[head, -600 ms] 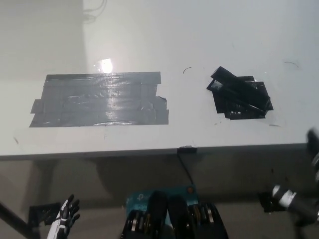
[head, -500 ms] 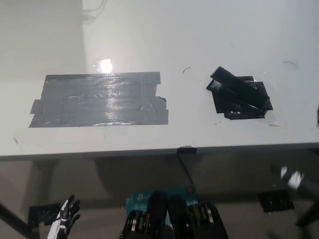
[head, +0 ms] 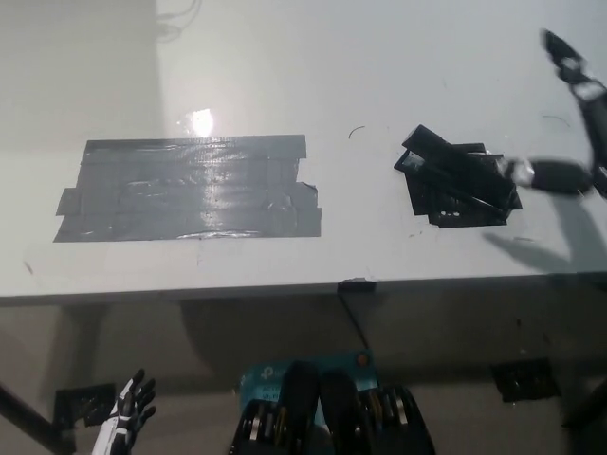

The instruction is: A stapler is kept on the black spot marked on the desk infront of the robot. The robot picks up the stapler using its right hand and passes it to a person

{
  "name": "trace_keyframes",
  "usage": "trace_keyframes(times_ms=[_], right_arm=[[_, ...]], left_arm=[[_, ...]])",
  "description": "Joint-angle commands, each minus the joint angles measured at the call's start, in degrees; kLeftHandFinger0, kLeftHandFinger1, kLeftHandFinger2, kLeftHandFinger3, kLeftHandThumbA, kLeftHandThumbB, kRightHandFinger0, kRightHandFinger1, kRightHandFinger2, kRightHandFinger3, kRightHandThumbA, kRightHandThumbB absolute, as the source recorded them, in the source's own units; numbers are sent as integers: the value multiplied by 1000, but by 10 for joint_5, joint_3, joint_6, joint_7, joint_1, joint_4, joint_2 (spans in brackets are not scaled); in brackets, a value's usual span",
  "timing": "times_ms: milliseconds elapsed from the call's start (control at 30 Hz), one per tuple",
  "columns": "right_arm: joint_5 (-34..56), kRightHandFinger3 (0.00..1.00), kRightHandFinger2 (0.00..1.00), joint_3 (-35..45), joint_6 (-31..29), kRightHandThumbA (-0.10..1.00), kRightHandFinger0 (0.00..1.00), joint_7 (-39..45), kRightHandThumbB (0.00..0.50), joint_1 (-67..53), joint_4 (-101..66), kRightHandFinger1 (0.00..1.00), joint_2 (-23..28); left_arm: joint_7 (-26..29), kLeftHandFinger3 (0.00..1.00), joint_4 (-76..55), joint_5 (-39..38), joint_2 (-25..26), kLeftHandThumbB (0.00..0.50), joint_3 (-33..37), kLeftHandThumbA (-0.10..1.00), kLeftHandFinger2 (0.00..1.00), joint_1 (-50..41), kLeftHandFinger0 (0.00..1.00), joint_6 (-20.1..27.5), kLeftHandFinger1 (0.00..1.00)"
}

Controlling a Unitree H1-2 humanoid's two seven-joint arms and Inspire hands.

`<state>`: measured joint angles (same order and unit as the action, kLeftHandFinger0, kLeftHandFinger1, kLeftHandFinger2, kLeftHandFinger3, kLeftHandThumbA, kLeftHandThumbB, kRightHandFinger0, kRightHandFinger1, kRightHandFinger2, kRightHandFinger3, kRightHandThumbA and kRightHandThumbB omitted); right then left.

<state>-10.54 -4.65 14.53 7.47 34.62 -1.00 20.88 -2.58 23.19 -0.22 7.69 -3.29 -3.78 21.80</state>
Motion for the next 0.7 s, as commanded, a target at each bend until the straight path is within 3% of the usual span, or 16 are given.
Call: trace_keyframes(times_ms=[0, 267, 433, 667], right_arm=[[-56, 1000, 1000, -66, 124, 1000, 1000, 80, 321, 155, 183, 1000, 9], [-61, 1000, 1000, -111, 113, 1000, 1000, 59, 353, 213, 344, 1000, -19], [-77, 1000, 1000, -142, 93, 1000, 1000, 48, 312, 242, 421, 1000, -30], [-81, 1000, 1000, -150, 96, 1000, 1000, 51, 346, 242, 445, 1000, -36]], left_arm=[[-4, 1000, -30, 13, 12, 500, 8, 1000, 1000, 5, 1000, 51, 1000], [-2, 1000, -32, 15, 10, 500, 9, 1000, 1000, 3, 1000, 51, 1000], [-2, 1000, -29, 17, 11, 500, 10, 1000, 1000, 8, 1000, 51, 1000], [0, 1000, -29, 22, 13, 500, 11, 1000, 1000, 9, 1000, 51, 1000]])
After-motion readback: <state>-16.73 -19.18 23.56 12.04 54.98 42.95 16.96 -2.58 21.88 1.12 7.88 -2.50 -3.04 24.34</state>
